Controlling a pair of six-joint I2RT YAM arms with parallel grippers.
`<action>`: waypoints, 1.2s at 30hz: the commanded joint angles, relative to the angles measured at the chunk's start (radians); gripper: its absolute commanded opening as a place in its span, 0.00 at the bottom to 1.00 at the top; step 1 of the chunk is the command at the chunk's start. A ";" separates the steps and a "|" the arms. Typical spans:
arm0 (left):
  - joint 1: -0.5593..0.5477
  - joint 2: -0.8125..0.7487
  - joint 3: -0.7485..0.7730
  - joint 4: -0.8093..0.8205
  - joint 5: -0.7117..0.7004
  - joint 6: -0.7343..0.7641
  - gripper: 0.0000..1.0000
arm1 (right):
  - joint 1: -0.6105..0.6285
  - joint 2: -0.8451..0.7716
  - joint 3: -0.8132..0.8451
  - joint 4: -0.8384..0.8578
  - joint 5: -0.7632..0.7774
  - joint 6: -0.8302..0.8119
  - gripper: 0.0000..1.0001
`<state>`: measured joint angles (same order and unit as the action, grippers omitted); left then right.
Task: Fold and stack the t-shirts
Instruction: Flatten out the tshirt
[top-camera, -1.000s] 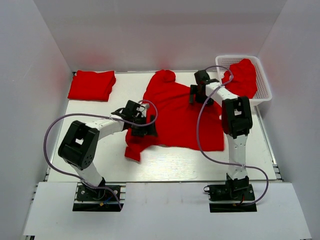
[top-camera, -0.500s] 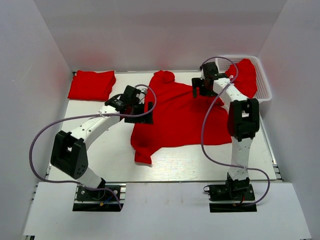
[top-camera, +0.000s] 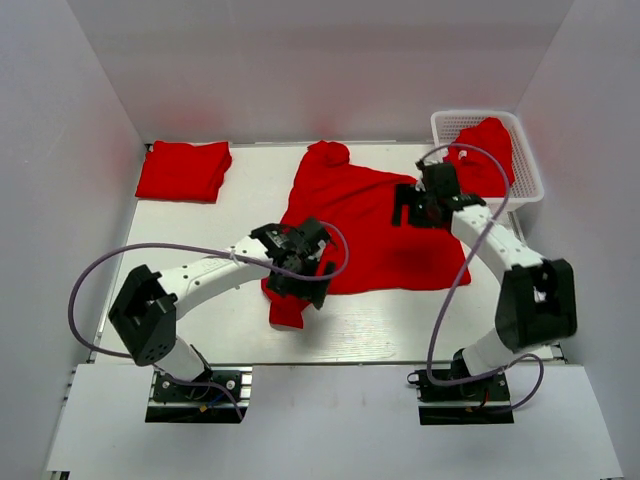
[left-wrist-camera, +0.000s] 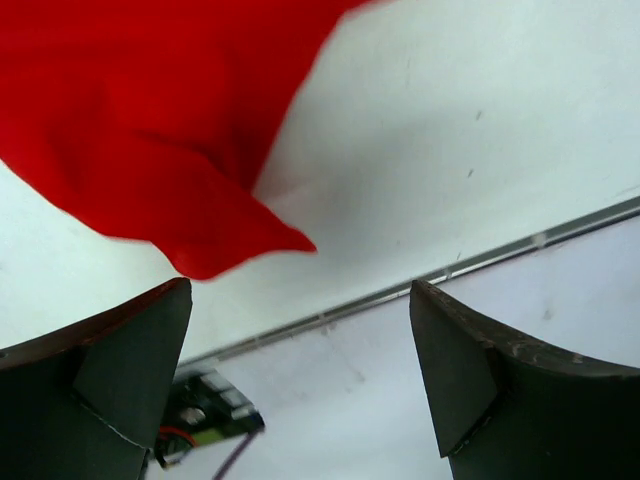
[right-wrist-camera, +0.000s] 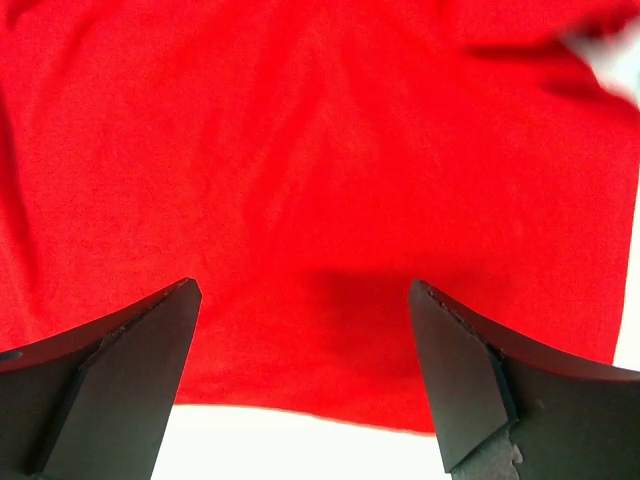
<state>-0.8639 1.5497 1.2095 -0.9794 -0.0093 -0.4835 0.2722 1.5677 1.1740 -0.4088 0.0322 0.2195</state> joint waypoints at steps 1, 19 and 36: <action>-0.055 -0.004 -0.034 -0.042 -0.043 -0.131 1.00 | -0.010 -0.179 -0.144 0.163 0.089 0.144 0.90; -0.184 0.168 0.010 -0.147 -0.187 -0.349 0.86 | -0.013 -0.347 -0.214 0.122 0.291 0.166 0.90; -0.165 0.236 0.016 -0.056 -0.291 -0.340 0.36 | -0.014 -0.387 -0.203 0.085 0.328 0.153 0.90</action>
<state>-1.0351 1.8038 1.1919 -1.0374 -0.2371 -0.8192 0.2623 1.2064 0.9535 -0.3225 0.3374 0.3813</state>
